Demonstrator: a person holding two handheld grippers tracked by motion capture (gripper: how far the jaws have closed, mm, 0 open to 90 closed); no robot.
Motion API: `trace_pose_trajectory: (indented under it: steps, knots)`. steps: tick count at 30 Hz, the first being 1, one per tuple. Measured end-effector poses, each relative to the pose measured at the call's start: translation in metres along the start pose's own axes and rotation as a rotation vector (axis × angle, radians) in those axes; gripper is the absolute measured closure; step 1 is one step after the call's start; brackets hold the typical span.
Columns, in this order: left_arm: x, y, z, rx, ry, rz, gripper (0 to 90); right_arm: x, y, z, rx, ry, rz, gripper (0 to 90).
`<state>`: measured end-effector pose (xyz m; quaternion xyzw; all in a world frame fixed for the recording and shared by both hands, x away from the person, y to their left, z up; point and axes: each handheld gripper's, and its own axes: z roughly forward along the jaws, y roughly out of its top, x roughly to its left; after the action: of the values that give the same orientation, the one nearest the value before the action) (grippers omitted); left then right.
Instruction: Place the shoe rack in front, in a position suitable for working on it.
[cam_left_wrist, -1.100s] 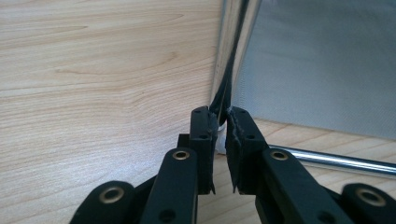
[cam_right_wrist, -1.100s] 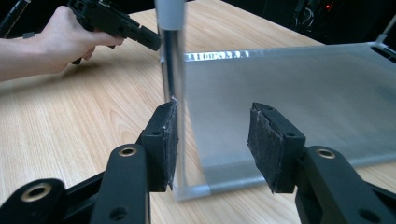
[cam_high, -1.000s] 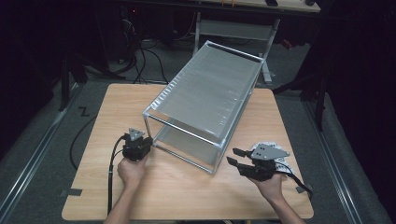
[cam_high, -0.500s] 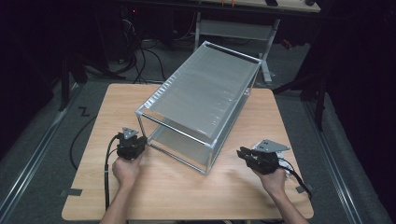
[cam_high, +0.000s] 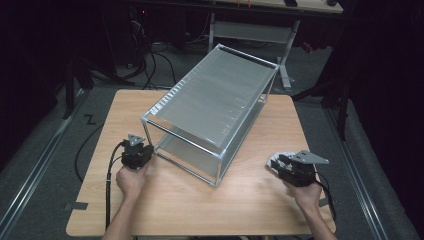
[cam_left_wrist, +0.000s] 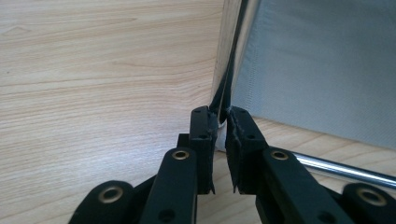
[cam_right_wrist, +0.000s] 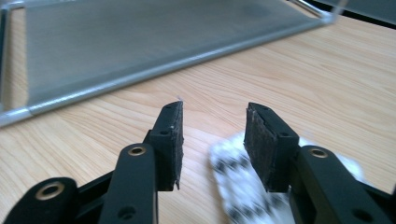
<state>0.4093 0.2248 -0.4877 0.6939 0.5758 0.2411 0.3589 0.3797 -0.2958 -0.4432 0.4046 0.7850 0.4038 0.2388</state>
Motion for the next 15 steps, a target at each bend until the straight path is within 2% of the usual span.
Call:
trace_pose_trajectory:
  steps: [1,4,9,12,15]
  knots:
    - [0.001,0.000,0.000,0.004,-0.001,0.003,80.8,-0.006,-0.004,-0.005,-0.005,-0.013,0.009,54.4]
    - [0.002,0.001,0.000,0.005,0.005,0.010,80.8,-0.011,-0.010,-0.009,0.002,-0.031,0.022,52.1]
    - [0.006,0.001,0.000,0.002,0.015,-0.005,80.8,-0.023,-0.026,-0.017,0.017,-0.058,0.067,49.7]
    - [0.009,0.001,0.000,0.002,0.023,-0.005,80.7,-0.028,-0.034,-0.017,0.028,-0.070,0.089,49.1]
    - [0.009,0.000,-0.001,0.004,0.026,0.001,80.5,-0.030,-0.042,-0.010,0.060,-0.078,0.099,49.1]
